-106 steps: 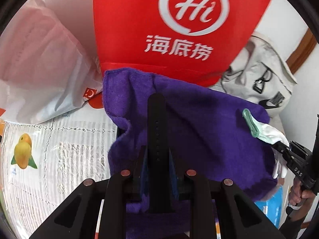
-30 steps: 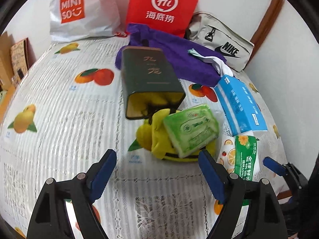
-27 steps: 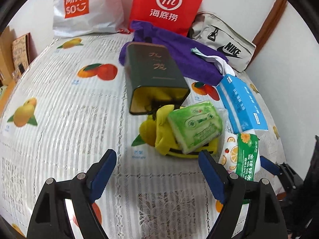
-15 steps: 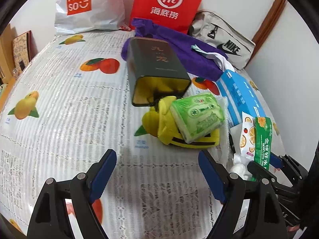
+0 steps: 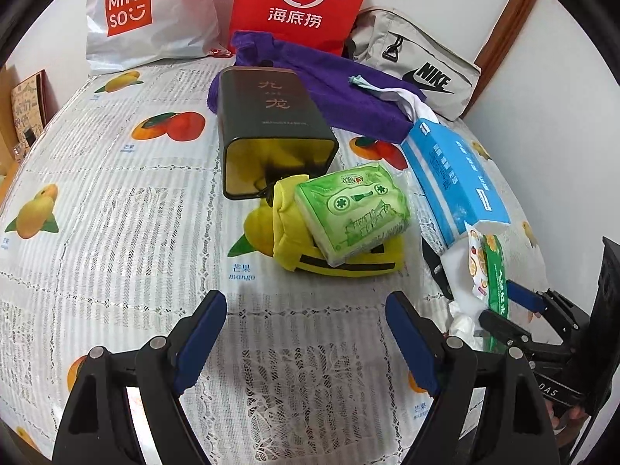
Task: Organize soft objects
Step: 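Lift the green snack packet up with the right tool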
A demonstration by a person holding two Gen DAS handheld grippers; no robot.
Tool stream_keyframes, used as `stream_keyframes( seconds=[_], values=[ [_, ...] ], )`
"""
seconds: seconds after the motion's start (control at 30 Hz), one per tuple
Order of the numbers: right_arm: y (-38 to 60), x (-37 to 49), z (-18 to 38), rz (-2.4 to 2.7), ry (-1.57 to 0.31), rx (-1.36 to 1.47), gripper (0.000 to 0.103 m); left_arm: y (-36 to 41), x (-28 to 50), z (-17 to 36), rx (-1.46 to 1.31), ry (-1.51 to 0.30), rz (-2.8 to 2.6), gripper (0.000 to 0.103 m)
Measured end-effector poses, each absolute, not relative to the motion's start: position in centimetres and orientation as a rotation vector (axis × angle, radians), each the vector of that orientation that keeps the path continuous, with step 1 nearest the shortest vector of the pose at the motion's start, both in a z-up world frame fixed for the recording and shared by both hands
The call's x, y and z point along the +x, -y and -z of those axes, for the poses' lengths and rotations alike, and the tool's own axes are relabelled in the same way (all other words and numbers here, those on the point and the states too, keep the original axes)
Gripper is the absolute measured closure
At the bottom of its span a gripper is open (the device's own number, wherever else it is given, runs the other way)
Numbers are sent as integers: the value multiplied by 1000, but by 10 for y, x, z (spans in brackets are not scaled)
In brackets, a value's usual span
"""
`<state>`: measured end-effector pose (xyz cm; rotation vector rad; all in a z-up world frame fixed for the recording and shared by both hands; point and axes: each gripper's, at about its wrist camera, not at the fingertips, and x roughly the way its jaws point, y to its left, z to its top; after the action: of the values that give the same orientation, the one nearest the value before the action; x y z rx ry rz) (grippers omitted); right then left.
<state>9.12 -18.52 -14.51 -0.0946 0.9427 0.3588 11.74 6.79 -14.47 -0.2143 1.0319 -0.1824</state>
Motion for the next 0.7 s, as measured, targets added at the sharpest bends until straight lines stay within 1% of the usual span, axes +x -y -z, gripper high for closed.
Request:
stream_keyframes(
  seconds=[0.1, 0.17, 0.2, 0.53, 0.67, 0.7],
  values=[
    [189, 92, 144, -371, -939, -66, 40, -69, 117, 147, -213, -1038, 181, 20],
    [189, 93, 147, -406, -939, -38, 48, -69, 118, 148, -217, -1043, 180, 20],
    [188, 94, 148, -409, -943, -41, 55, -70, 117, 148, -218, -1044, 181, 20],
    [206, 88, 128, -449, -884, 55, 56, -66, 117, 146, -212, -1027, 208, 20],
    [208, 92, 134, -494, -919, 98, 55, -61, 120, 148, -201, -1038, 212, 20],
    [208, 93, 136, -484, -925, 89, 54, -59, 120, 148, -200, -1040, 213, 20]
  ],
)
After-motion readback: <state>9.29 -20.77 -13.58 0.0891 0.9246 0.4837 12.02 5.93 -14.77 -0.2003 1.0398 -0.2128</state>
